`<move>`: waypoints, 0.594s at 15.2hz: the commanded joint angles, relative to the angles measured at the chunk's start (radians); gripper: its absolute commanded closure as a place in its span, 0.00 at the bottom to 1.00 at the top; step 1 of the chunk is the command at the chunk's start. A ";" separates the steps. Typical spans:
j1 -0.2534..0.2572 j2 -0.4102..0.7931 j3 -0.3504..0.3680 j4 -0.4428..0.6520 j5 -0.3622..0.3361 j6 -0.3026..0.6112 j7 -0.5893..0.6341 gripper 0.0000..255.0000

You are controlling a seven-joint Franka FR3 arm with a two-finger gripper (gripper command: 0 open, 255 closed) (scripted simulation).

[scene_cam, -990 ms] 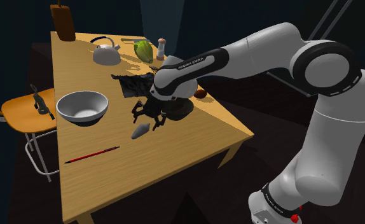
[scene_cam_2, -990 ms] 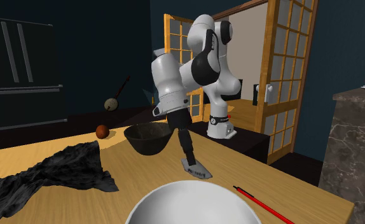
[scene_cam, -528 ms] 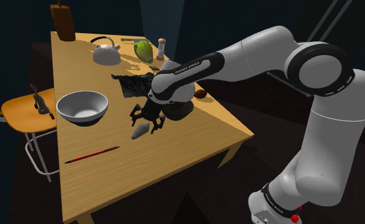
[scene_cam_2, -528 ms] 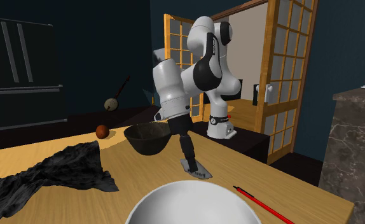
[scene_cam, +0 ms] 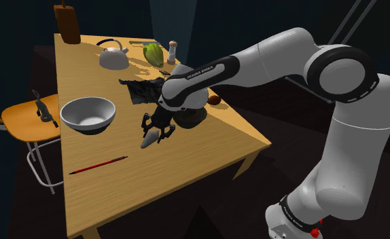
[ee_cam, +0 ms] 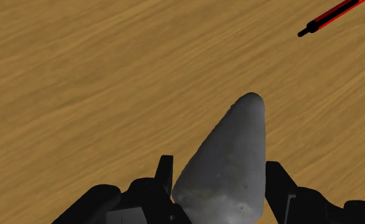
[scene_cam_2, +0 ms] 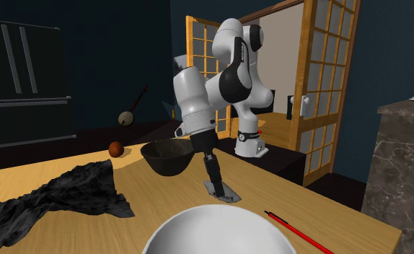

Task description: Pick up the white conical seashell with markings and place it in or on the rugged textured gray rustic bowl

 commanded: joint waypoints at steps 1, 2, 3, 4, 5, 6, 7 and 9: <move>0.000 0.000 0.000 0.000 0.000 0.000 0.000 1.00; 0.000 0.001 0.000 0.000 0.000 0.000 0.000 1.00; 0.000 0.001 0.000 0.000 0.000 0.000 0.000 1.00; 0.000 0.000 0.000 0.000 0.000 0.000 0.000 1.00; 0.000 0.000 0.000 0.000 0.000 0.000 0.000 1.00; 0.000 -0.009 -0.001 0.001 -0.002 -0.010 0.005 1.00; 0.000 -0.018 -0.001 0.002 -0.004 -0.020 0.009 1.00; -0.001 -0.036 -0.003 0.006 -0.008 -0.040 0.019 1.00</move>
